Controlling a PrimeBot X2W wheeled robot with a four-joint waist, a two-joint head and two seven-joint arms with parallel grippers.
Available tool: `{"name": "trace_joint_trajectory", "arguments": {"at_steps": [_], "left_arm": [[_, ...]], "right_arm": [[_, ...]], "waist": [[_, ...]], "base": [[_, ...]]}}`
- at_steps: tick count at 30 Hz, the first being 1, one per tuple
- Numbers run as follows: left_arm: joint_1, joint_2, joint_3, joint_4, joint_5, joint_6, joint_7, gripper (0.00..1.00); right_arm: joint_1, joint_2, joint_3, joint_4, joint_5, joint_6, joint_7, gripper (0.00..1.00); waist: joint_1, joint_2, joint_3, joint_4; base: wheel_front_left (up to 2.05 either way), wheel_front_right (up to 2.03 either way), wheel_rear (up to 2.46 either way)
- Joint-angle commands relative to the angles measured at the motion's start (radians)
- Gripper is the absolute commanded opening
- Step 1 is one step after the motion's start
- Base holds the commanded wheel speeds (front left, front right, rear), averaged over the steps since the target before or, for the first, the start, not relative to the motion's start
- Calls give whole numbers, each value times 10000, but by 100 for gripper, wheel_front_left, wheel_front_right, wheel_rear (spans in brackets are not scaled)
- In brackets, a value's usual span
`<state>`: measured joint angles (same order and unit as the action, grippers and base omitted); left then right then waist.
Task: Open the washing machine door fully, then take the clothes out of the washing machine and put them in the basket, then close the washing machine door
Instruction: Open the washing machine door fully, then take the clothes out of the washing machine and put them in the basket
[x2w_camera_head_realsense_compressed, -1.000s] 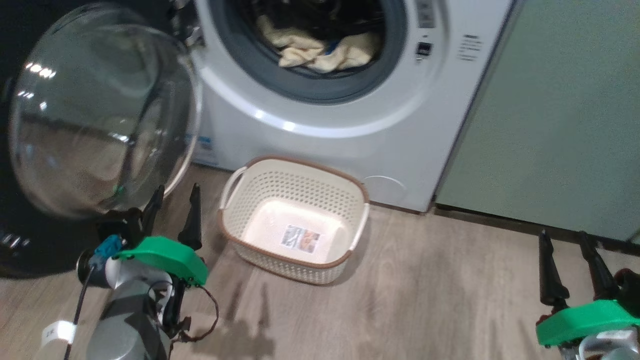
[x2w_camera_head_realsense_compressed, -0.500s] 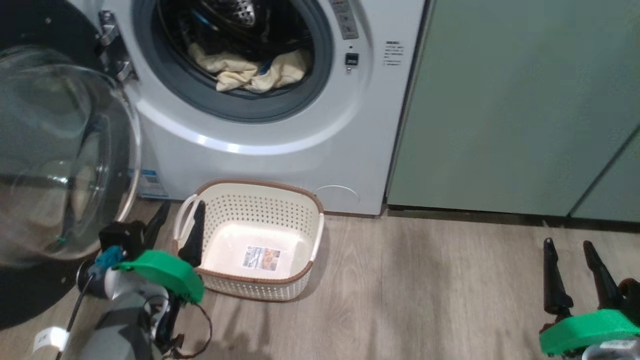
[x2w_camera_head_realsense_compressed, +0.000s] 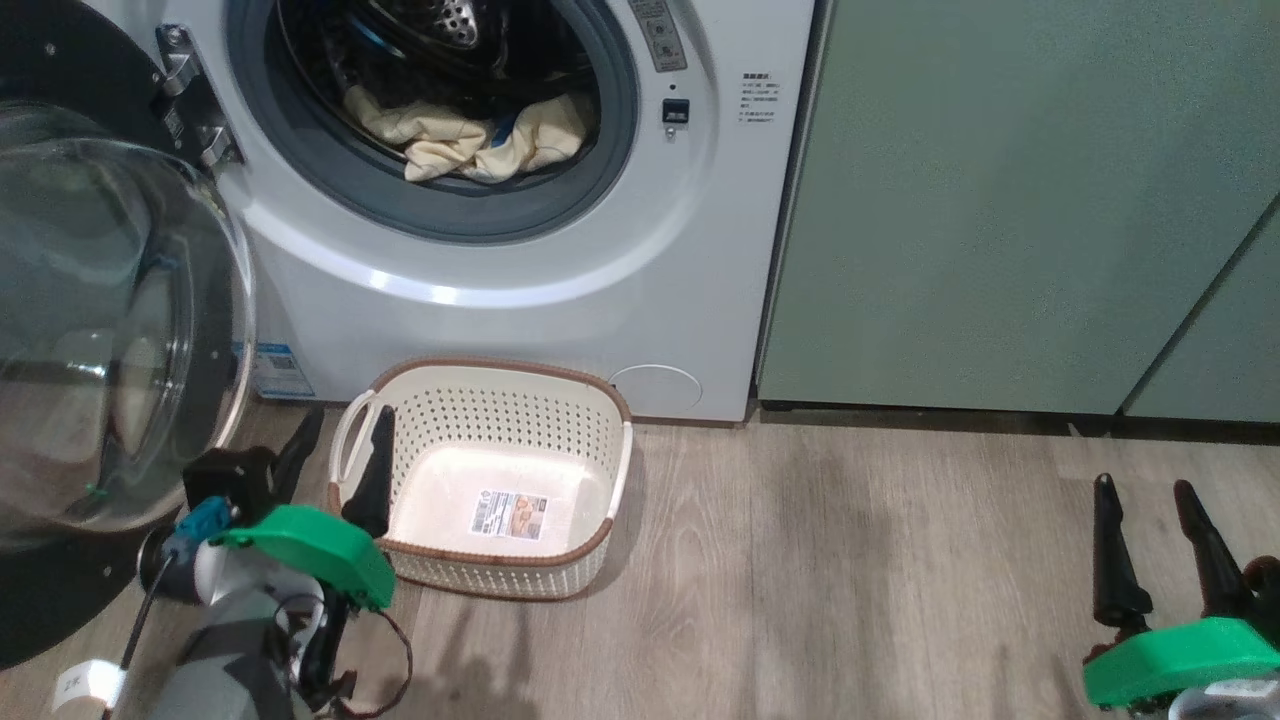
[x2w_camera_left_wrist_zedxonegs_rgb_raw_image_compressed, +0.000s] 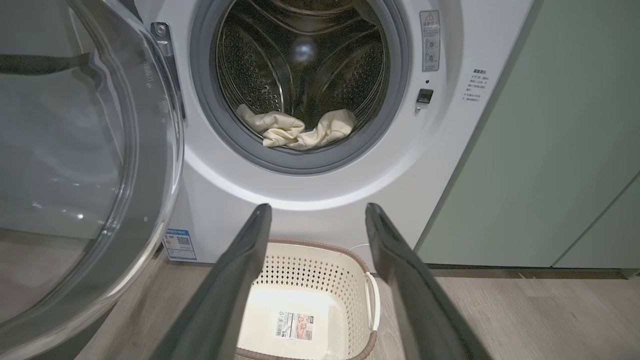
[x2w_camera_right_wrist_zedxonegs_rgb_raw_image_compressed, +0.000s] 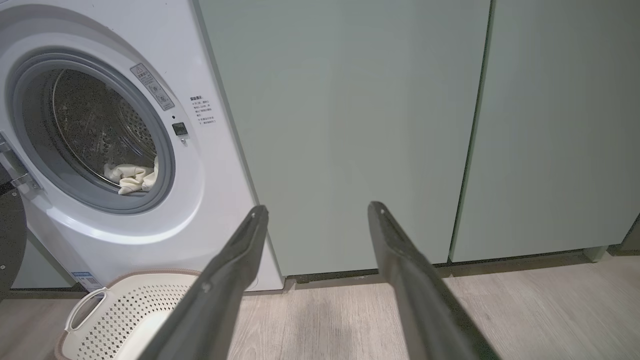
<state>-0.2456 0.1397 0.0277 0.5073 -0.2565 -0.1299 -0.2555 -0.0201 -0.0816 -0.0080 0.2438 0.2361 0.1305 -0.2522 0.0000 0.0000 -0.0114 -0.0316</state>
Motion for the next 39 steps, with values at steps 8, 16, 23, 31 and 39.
{"name": "trace_joint_trajectory", "arguments": {"at_steps": [8,16,23,31,39], "left_arm": [[-325,172,556,-344,83,-7,-63,100],[-347,138,621,-320,159,-7,-63,100],[-375,121,533,-383,-135,-7,-63,100],[-363,274,176,-519,-440,-7,-63,100],[-318,320,94,-605,-558,-7,-63,100]], "right_arm": [[-311,-61,189,-404,-77,2,-95,100],[-323,-82,182,-381,-62,2,-95,100],[-312,-61,200,-359,-55,2,-95,100],[-284,-58,200,-329,-52,2,-95,100],[-285,-50,249,-305,-53,2,-95,100]], "waist": [[0,0,80,162],[0,0,100,247],[0,0,78,290],[0,0,51,369],[0,0,52,387]], "base": [[0,0,0],[0,0,0],[0,0,0],[24,-36,12],[134,-136,2]]}}
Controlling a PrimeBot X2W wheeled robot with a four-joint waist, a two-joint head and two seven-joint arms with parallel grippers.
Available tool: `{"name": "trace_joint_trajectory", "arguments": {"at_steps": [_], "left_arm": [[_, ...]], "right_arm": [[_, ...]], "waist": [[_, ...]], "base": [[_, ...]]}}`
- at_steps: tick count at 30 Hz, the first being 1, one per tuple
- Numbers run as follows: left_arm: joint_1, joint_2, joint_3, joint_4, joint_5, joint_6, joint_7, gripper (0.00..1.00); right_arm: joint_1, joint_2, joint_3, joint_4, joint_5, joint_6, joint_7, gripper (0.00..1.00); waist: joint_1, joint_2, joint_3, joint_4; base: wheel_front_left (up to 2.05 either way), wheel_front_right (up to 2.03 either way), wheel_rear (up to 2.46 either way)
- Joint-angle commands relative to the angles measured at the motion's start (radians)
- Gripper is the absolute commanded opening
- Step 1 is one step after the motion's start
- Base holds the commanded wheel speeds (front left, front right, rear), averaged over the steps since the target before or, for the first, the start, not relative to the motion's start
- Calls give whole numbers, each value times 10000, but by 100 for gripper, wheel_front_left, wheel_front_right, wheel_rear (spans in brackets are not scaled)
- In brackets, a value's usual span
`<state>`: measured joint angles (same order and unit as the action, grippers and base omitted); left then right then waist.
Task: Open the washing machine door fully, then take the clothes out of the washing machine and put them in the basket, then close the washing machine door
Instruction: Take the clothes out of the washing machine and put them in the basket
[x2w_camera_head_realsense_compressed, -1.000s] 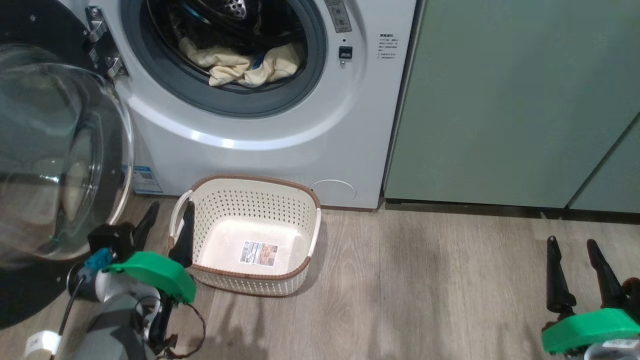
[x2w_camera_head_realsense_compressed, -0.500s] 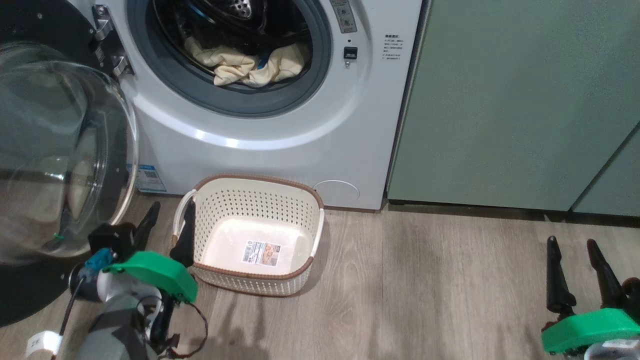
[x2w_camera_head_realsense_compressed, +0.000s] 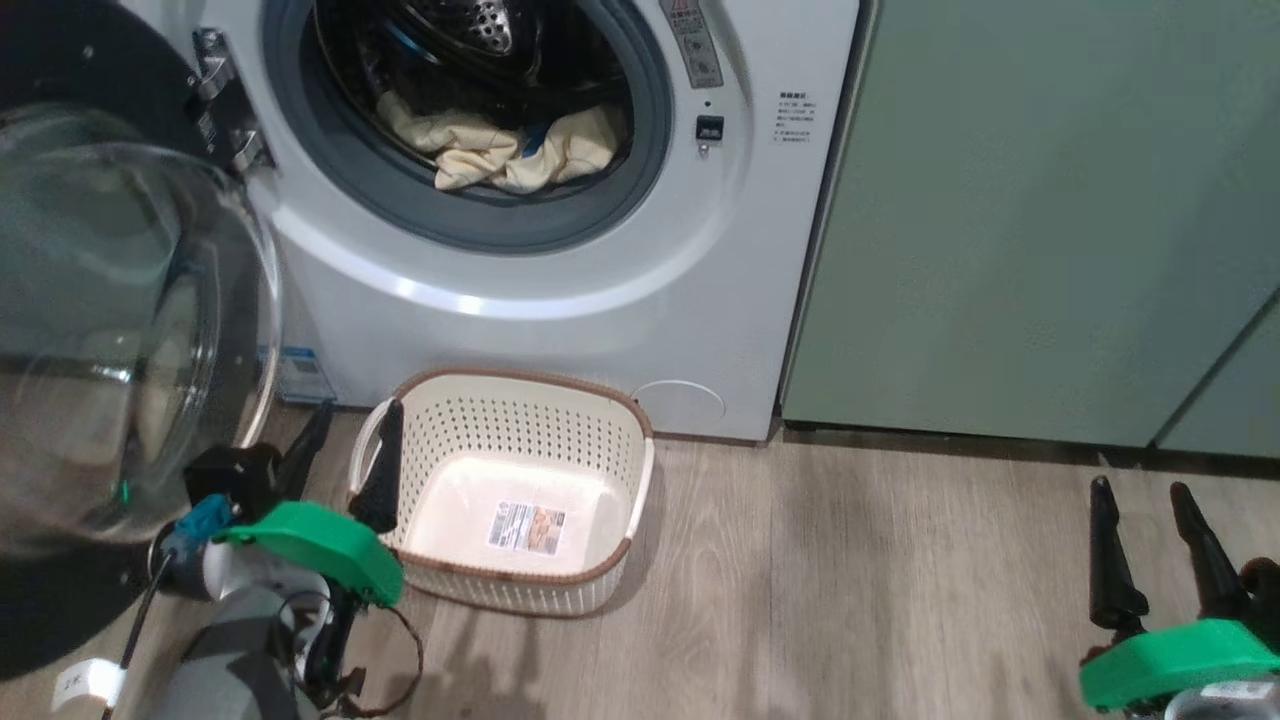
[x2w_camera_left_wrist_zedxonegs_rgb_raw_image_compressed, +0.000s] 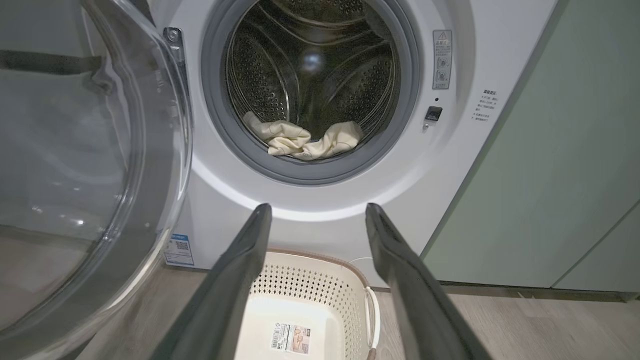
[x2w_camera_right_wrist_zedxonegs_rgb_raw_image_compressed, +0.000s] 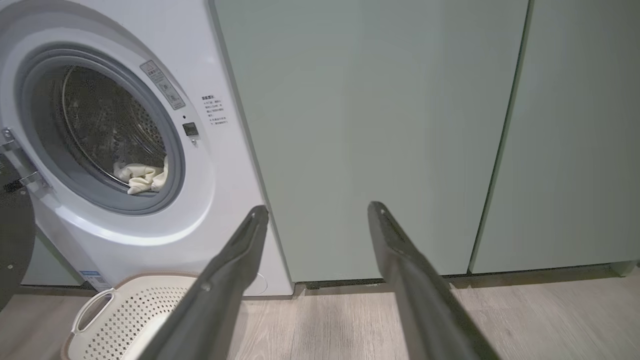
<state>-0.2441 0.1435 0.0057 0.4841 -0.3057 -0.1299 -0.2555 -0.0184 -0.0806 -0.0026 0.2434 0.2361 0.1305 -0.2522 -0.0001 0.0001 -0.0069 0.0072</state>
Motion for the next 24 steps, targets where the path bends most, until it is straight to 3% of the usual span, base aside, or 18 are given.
{"name": "trace_joint_trajectory", "arguments": {"at_steps": [1,13,24], "left_arm": [[-336,281,294,-362,-82,-7,-63,100],[-339,123,463,-624,-260,-7,-63,100],[-360,56,534,-282,50,-8,-63,100]], "right_arm": [[-304,-60,202,-299,-52,2,-95,100],[-348,-67,208,-289,-34,2,-95,100],[-377,-39,197,-275,-32,2,-95,100]], "waist": [[1,-1,11,-3],[1,-1,116,-49],[1,-1,137,-103]], "base": [[197,-197,0],[185,-185,0],[52,-52,0]]}}
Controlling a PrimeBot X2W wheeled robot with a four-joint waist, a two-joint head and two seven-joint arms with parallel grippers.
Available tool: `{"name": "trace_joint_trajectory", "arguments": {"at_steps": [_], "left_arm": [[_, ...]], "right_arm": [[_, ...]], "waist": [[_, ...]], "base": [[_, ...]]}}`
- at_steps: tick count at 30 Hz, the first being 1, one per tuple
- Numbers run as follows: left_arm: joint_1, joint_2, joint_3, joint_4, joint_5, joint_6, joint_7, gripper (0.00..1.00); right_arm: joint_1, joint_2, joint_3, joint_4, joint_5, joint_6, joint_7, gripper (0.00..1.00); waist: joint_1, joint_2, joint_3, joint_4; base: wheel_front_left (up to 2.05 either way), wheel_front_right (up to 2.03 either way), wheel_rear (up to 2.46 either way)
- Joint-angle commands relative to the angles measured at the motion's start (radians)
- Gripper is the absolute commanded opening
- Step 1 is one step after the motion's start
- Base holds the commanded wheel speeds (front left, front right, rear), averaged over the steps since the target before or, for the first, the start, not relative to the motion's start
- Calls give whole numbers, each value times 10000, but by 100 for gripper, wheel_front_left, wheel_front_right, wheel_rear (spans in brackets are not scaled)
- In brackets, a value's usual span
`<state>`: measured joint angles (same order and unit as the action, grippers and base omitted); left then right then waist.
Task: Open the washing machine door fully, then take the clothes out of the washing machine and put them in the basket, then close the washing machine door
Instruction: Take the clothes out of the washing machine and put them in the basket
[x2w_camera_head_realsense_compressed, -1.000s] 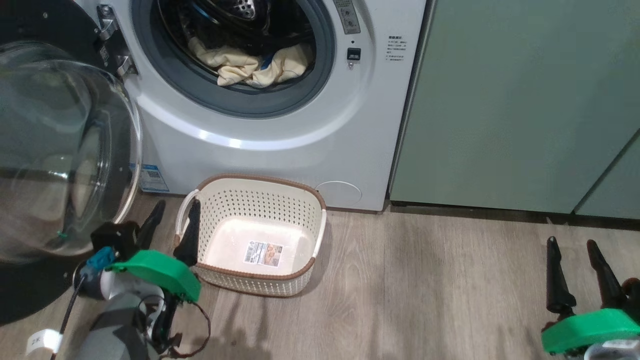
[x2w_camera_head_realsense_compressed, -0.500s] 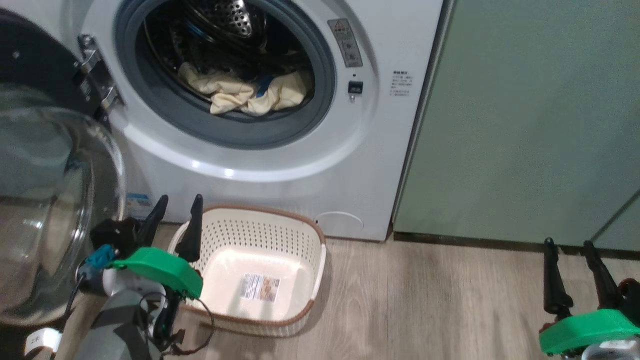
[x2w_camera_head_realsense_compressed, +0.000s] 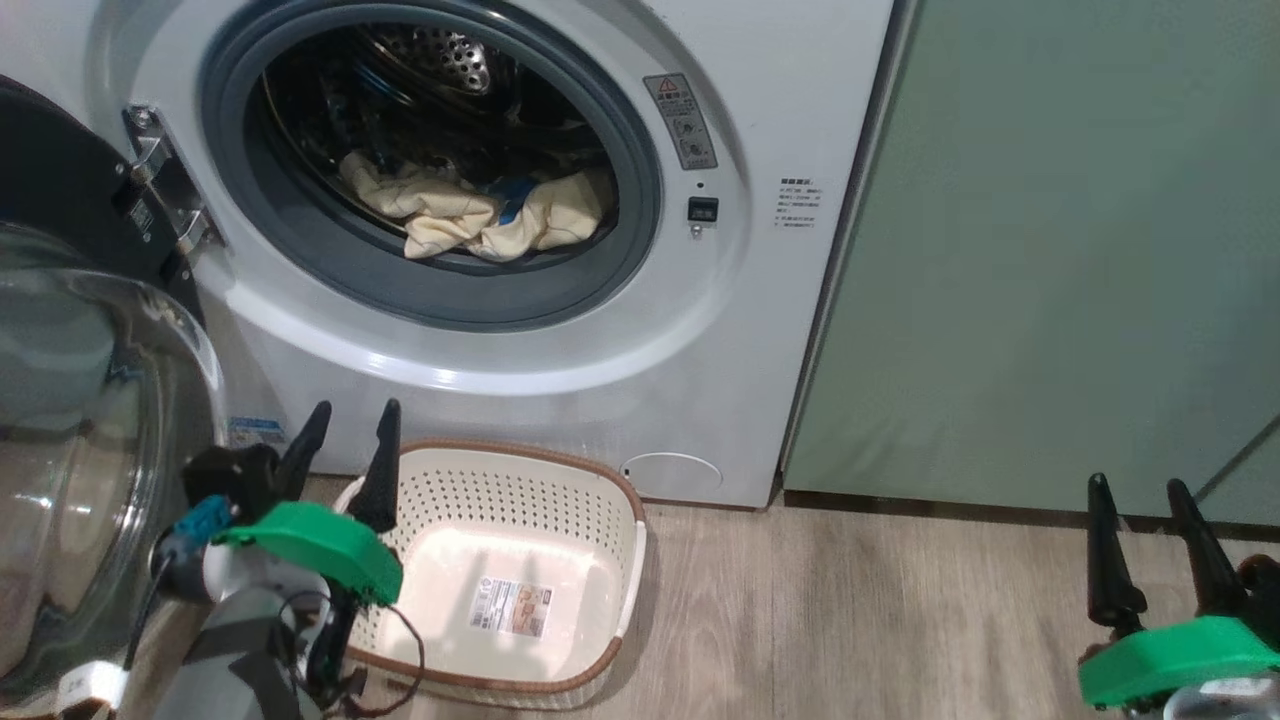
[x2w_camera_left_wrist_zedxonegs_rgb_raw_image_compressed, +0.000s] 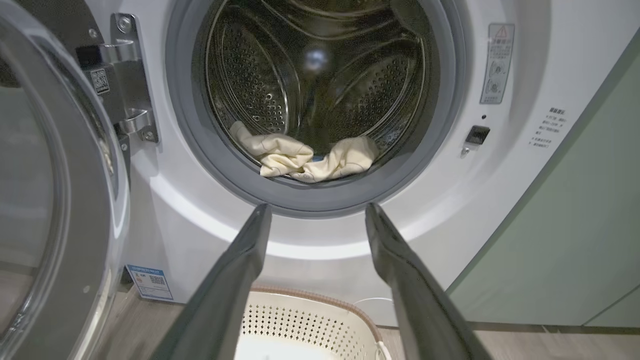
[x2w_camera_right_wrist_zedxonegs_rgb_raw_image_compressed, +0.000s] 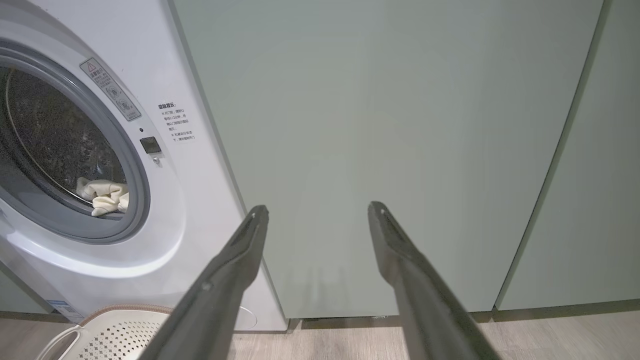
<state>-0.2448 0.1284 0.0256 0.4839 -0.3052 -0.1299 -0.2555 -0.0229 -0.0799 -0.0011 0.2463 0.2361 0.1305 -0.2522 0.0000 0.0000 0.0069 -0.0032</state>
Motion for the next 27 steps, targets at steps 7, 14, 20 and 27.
{"name": "trace_joint_trajectory", "arguments": {"at_steps": [7,14,20,27], "left_arm": [[-487,164,404,151,314,-2,-63,100],[-850,168,427,661,588,89,-63,100],[-1479,303,257,1310,914,314,23,100],[-2824,683,-332,2308,1468,437,1143,100]], "right_arm": [[-339,-37,185,-306,-44,2,-95,100],[-412,-64,286,-311,-28,2,-95,100],[-600,-76,473,-331,-23,2,-95,100],[-819,-44,677,-350,1,2,-95,100]], "waist": [[0,0,6,-39],[0,0,110,-190],[0,0,389,-365],[0,0,829,-660]], "base": [[0,0,0],[0,0,0],[0,0,0],[0,0,0]]}}
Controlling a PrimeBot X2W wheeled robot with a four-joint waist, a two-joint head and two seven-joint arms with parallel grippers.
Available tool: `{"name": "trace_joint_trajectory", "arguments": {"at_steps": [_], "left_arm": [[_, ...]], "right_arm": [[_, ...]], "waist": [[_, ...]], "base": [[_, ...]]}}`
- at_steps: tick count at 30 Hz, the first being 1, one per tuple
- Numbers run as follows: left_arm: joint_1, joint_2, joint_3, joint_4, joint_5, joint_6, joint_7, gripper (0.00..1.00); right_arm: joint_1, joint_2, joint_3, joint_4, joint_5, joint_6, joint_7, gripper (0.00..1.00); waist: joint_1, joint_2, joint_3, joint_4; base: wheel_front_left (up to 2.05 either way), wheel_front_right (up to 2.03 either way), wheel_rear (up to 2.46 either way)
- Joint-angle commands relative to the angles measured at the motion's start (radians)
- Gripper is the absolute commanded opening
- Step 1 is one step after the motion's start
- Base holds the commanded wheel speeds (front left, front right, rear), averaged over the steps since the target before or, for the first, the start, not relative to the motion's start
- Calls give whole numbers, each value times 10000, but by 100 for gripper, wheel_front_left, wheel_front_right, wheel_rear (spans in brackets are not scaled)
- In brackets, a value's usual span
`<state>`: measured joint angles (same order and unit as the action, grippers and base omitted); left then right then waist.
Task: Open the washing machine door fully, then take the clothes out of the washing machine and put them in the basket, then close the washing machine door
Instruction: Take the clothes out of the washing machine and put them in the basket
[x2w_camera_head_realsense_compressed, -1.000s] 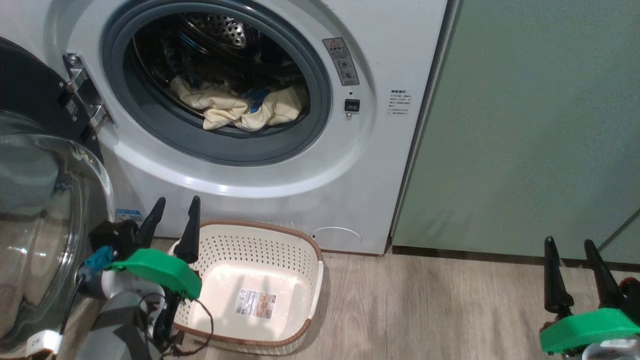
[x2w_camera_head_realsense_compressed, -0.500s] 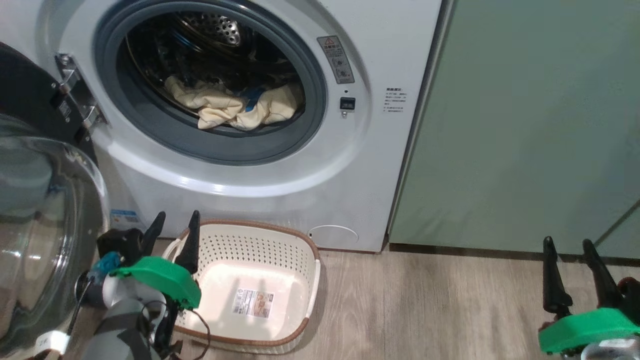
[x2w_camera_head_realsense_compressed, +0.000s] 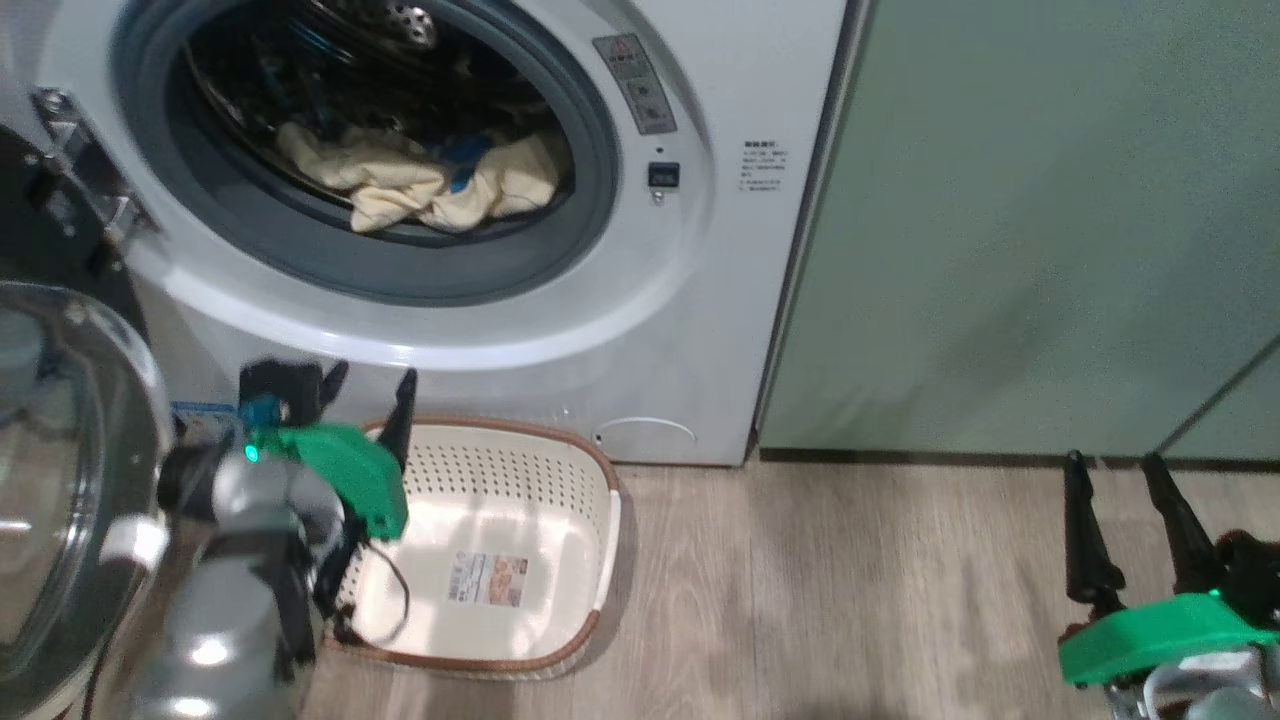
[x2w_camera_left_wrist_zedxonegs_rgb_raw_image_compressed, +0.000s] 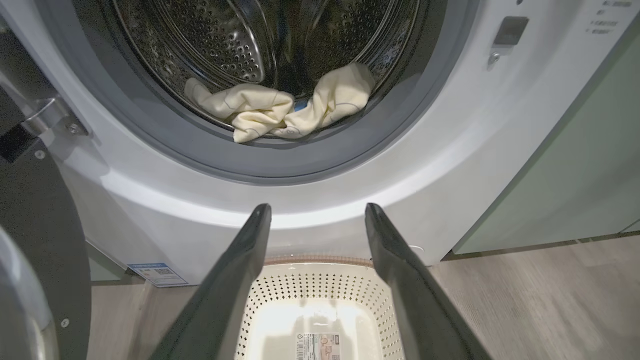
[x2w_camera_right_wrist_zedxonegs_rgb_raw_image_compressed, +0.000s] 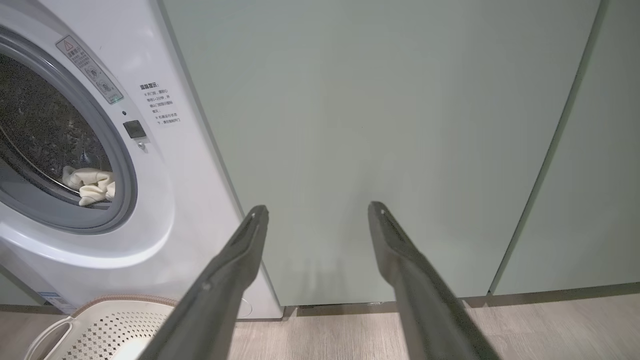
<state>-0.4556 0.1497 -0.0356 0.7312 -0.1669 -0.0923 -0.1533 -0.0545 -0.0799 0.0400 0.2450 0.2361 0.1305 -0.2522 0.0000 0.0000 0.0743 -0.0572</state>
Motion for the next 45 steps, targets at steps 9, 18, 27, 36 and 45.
{"name": "trace_joint_trajectory", "arguments": {"at_steps": [9,18,27,36,45], "left_arm": [[-2502,1016,-201,681,494,32,1424,100],[-4432,1668,-437,1359,611,-90,2244,100],[-6269,2661,-724,1661,1019,-75,2840,100],[-7915,3196,-1042,2100,1328,20,3493,100],[-9072,3580,-1400,2503,1799,589,4016,100]], "right_arm": [[-857,70,495,-307,98,2,-95,100],[-1462,175,571,-427,188,2,-95,100],[-2135,261,551,-583,342,2,-95,100],[-2762,292,662,-673,580,2,-95,100],[-3183,295,756,-704,768,2,-95,100]], "waist": [[0,0,942,-571],[0,0,2102,-1089],[0,0,3528,-1479],[0,0,4708,-1721],[0,0,5416,-1832]], "base": [[0,0,0],[0,0,0],[0,0,0],[0,0,0],[0,0,0]]}}
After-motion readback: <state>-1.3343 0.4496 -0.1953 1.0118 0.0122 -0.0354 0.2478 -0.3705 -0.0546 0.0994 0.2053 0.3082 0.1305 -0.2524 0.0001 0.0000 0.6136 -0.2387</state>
